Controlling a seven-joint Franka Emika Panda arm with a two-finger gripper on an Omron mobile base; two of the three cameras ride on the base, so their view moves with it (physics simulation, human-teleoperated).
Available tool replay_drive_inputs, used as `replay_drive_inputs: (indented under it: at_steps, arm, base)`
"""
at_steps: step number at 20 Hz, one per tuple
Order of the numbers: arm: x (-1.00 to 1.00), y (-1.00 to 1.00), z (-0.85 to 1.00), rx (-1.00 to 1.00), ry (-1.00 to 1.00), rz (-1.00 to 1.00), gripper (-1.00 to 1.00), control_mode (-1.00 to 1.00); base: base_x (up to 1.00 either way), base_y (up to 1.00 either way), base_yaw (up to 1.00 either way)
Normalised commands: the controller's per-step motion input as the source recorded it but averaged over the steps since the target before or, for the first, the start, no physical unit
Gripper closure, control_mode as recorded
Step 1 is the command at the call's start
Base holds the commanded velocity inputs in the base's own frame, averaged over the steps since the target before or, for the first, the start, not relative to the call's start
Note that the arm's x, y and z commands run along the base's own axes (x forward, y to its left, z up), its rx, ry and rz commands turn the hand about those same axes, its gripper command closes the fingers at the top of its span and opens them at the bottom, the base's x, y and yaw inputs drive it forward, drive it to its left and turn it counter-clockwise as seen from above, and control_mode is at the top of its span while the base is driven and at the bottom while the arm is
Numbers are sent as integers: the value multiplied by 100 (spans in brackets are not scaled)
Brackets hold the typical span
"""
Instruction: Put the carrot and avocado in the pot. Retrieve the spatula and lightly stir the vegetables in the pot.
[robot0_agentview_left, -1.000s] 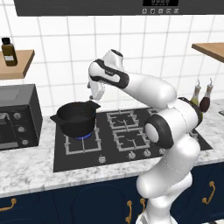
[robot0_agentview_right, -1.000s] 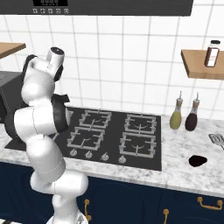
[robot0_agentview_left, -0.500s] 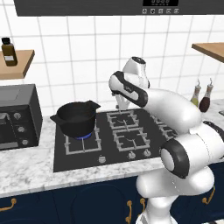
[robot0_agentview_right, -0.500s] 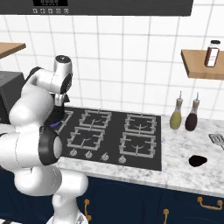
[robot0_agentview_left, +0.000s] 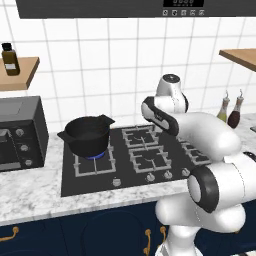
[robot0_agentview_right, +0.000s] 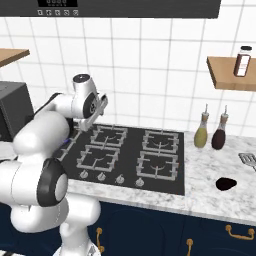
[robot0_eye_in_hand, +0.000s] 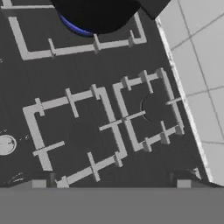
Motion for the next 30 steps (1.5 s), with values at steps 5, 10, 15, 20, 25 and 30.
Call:
replay_drive_inputs:
  at_steps: [5,10,15,20,25,30]
  arm:
    - [0,-80,-21,0,11,-68,-100,-100]
    - [0,-92,-13,0,1,-63,-100,-100]
    - [0,-100,-1,4,0,-54,-100,-100]
    - [0,-100,-10,7,0,-47,-100,-100]
    - [0,-100,-40,2,-3,-44,-100,-100]
    - [-21,-100,-32,0,-12,-36,-100,-100]
  base:
    - [0,0,0]
    - [0,0,0]
    - [0,0,0]
    - [0,0,0]
    - [0,0,0]
    - [0,0,0]
